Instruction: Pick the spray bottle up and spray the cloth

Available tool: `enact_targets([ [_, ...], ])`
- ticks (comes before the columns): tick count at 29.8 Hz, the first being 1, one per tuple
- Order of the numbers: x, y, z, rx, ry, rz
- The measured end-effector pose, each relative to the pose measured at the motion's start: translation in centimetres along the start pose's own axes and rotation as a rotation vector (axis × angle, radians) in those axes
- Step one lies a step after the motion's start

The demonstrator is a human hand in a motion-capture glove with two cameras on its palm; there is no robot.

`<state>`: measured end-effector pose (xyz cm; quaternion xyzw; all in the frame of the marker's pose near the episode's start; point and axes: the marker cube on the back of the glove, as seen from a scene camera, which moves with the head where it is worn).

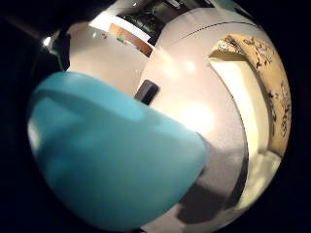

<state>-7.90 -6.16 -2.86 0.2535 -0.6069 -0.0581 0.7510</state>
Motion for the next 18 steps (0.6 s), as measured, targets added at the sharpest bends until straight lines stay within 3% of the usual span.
enact_targets([
  [4, -0.9, 0.4, 1.5, -0.039, 0.060, -0.029],
  [11, -0.1, 2.7, 2.3, -0.290, 0.071, -0.058],
  [18, -2.5, 4.9, -3.2, -0.501, 0.141, -0.109],
])
